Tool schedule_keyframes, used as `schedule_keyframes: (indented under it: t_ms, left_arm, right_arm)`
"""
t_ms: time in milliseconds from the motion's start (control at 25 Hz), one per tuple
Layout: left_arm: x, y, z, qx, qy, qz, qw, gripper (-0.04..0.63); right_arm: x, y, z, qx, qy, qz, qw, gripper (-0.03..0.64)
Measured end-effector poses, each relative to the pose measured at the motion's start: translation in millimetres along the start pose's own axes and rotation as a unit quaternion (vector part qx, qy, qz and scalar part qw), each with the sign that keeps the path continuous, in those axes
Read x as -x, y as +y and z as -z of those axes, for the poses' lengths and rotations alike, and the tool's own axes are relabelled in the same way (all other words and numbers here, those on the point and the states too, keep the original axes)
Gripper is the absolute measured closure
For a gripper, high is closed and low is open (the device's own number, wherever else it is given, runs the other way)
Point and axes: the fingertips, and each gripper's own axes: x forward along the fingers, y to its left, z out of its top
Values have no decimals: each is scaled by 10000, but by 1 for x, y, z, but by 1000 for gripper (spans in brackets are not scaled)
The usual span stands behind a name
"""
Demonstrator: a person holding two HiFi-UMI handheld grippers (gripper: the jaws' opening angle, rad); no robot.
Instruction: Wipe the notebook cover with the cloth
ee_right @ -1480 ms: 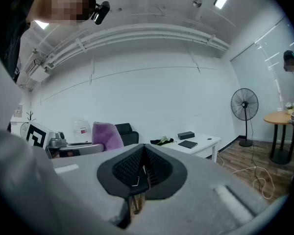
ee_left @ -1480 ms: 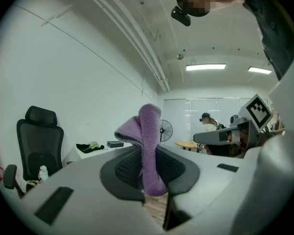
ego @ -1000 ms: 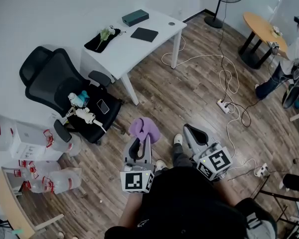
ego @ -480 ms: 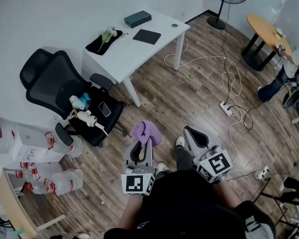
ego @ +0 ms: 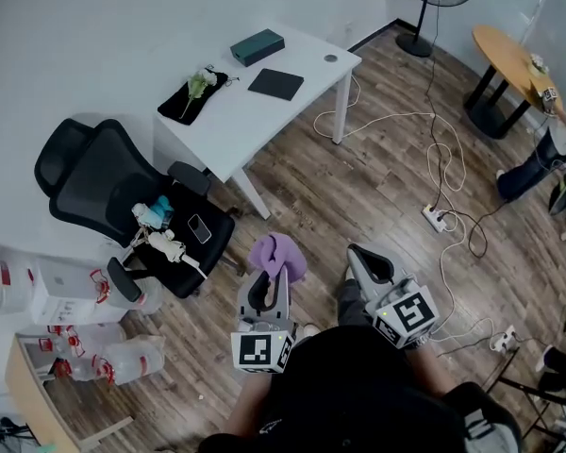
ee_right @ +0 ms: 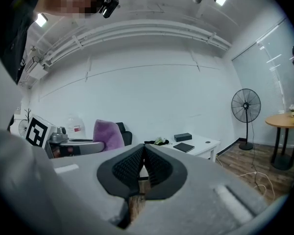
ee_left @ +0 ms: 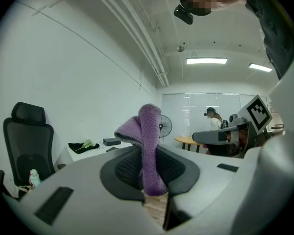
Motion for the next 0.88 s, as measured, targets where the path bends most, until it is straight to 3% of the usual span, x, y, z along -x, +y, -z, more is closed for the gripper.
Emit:
schedule_keyframes:
  t_ms: [240,440,880]
  left_arm:
    - [-73,-15,-23,-38,-32,29,10000,528]
    - [-125,-28,-32,-64,-58,-91,9999,528]
    - [-227,-49,-50,37,-323,-397,9987,528]
  right_arm:
    - [-27,-68,-23,26,-7,-46,10000,614]
    - [-39,-118,-37,-58,-51,-267,9996,614]
    - [-48,-233,-54,-156,-112,-242,9995,614]
